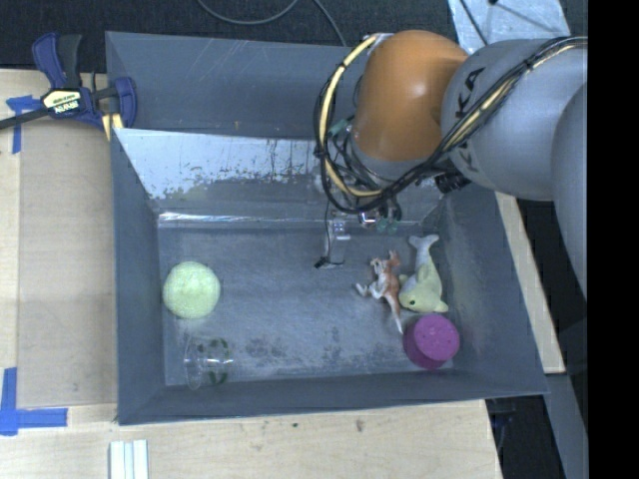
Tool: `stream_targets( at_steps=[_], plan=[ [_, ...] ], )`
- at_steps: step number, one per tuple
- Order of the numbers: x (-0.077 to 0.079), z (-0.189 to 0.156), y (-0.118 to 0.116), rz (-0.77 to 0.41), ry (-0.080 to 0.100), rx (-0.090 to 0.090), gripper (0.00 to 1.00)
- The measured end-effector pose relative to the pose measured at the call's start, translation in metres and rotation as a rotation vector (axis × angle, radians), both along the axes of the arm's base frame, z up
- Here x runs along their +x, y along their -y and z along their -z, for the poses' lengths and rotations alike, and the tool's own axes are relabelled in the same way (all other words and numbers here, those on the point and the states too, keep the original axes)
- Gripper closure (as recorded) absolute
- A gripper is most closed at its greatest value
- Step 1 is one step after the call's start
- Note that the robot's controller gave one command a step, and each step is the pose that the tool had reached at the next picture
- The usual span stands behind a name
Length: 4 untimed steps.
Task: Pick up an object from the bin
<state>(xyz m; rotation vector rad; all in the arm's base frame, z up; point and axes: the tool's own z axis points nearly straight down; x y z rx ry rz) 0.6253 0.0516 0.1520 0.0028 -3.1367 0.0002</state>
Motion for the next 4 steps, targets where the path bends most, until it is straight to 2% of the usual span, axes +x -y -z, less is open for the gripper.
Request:
stream_targets(
  at_steps=[1,2,3,4],
  plan=[
    [0.002,-0.005,0.0,0.001,0.008,0.0,0.0],
    [0.004,0.061,0.039,-0.109,0.012,0.0,0.0],
    [-0.006,0.081,0.098,-0.021,0.006,0.001,0.0],
    [-0.051,0.054,0.107,-0.321,0.007,0.001,0.0]
  ],
)
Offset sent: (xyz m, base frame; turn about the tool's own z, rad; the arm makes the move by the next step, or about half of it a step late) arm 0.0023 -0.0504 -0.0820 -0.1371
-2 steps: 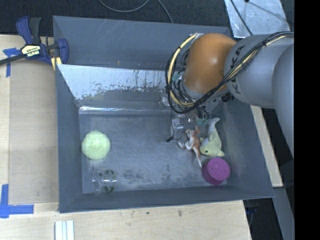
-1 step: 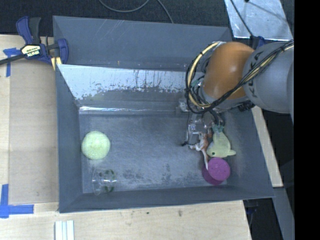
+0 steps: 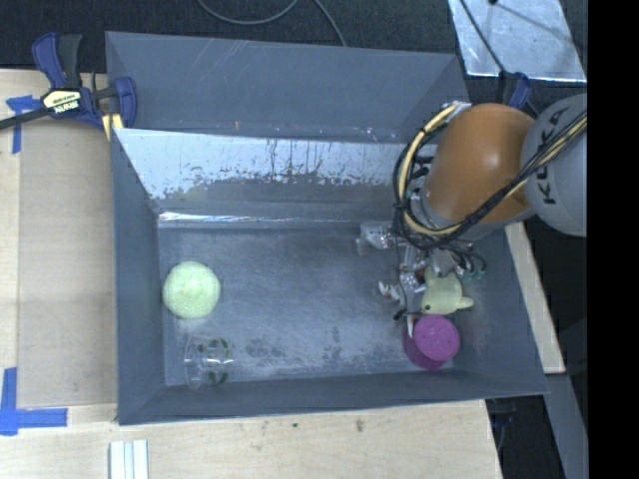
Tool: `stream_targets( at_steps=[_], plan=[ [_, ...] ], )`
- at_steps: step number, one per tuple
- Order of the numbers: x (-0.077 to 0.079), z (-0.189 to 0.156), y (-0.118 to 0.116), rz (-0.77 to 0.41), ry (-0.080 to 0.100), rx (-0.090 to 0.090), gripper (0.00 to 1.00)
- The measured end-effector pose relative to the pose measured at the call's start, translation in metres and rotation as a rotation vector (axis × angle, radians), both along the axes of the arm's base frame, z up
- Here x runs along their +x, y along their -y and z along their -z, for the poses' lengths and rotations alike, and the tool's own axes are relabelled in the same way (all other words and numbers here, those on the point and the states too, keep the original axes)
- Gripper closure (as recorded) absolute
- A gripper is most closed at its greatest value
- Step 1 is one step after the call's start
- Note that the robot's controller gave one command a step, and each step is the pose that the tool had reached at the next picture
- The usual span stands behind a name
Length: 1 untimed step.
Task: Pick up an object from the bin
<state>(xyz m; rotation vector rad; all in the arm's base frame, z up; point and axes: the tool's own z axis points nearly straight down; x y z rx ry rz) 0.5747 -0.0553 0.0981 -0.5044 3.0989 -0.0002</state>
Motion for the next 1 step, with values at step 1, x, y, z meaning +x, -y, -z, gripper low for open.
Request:
stream_targets(
  at_steps=[1],
  plan=[
    [0.0483,0.0215,0.0465,-0.092,0.002,0.001,0.0]
  ],
)
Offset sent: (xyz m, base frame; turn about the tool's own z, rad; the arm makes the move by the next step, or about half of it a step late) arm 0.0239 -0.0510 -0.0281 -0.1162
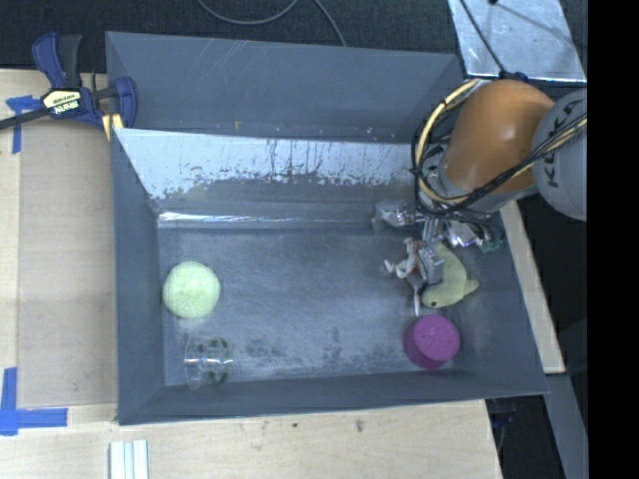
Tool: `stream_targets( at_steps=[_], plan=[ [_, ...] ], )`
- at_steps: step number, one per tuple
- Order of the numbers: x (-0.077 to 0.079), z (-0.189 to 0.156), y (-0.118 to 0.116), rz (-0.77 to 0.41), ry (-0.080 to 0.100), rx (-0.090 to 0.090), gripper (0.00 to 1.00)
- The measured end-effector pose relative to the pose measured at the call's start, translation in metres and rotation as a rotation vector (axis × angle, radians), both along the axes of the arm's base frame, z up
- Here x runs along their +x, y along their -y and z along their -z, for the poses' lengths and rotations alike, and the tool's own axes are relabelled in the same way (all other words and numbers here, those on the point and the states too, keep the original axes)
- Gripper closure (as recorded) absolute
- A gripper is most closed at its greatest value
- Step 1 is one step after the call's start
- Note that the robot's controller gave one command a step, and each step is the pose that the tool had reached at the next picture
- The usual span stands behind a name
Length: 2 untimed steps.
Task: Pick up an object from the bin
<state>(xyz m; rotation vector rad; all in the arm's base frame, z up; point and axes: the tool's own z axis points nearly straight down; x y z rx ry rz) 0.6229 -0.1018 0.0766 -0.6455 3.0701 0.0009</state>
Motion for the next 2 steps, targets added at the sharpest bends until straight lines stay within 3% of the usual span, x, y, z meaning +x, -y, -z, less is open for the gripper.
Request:
stream_targets(
  at_steps=[1,2],
  plan=[
    [-0.0231,0.0052,0.0044,-0.02,0.002,-0.001,1.0],
    [-0.023,0.0053,0.0045,-0.02,0.002,-0.001,1.0]
  ],
)
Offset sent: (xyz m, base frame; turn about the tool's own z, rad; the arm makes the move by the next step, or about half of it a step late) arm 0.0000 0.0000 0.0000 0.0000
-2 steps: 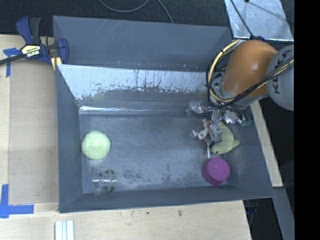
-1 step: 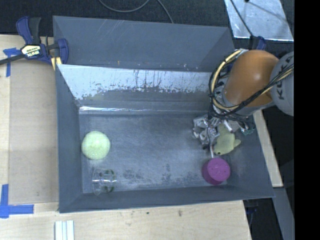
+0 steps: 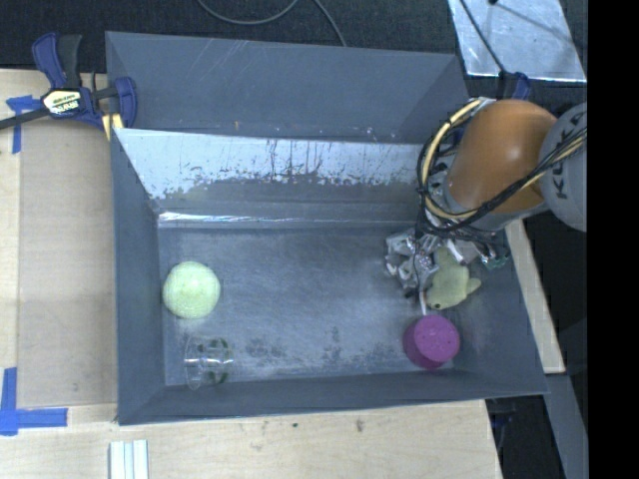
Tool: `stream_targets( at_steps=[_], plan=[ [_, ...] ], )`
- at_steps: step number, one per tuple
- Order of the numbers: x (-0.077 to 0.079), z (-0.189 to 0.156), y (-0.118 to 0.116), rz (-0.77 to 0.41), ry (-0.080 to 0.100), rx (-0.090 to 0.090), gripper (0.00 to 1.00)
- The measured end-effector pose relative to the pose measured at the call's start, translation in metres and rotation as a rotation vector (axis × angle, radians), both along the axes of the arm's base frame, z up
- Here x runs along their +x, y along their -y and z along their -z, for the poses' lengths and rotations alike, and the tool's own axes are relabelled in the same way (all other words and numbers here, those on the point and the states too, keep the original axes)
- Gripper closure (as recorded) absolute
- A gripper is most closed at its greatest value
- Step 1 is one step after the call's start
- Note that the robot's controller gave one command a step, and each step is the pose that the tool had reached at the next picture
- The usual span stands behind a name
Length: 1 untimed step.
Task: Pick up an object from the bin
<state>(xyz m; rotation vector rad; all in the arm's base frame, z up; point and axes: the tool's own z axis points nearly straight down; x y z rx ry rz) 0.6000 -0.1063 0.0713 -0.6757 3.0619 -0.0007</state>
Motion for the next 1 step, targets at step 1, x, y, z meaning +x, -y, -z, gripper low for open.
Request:
stream_targets(
  at_steps=[1],
  plan=[
    [-0.0013,-0.004,-0.0003,0.001,-0.005,0.001,1.0]
  ],
)
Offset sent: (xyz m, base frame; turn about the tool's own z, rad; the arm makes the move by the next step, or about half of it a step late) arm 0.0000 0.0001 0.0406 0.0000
